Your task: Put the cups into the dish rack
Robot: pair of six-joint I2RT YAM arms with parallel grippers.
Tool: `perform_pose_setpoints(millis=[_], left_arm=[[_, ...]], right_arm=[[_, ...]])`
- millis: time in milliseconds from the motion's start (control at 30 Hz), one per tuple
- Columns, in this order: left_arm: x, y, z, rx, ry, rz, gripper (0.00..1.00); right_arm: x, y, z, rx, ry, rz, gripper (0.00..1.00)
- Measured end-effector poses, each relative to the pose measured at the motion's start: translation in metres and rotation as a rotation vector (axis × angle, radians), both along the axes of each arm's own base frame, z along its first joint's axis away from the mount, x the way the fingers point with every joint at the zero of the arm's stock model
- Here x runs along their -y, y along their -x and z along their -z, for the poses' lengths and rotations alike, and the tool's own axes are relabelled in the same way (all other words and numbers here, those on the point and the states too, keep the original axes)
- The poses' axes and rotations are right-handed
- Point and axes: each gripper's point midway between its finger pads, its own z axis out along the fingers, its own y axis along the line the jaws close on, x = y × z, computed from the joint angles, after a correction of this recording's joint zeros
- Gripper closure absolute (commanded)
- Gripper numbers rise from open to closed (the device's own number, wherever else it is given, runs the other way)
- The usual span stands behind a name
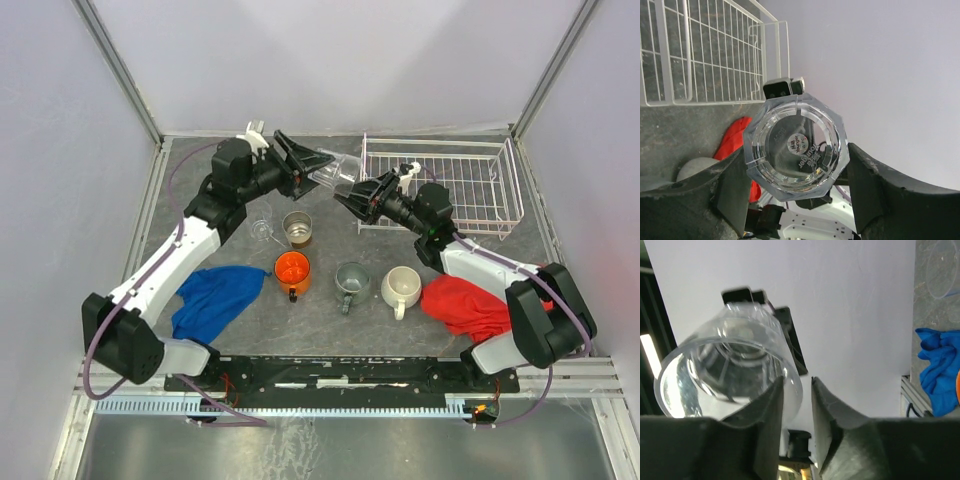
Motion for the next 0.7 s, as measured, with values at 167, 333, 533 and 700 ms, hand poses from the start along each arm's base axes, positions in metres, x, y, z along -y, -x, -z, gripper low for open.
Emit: perform_pose_setpoints(millis=[167, 333, 533, 700], left_arm=[[0.008, -0.019, -0.013, 0.046, -0.076, 0.012, 0.97], [0.014, -0.042, -0.032, 0.128, -0.137, 0.004, 0.97], [0.026, -0.079, -0.029, 0.206, -0.255, -0.032, 0.97], [0.066, -0.094, -0.002, 0.241, -0.391, 0.026, 0.97]], right_arm=[[0.01, 0.0, -0.003, 0.014, 0.014, 0.025, 0.33], [0.039, 0.004, -0.009, 0.061, 0.105, 0.085, 0.32], [0.065, 0.032, 0.002, 0.122, 0.373, 0.088, 0.32], [0.096, 0.047, 0.004, 0.172, 0.625, 0.127, 0.32]])
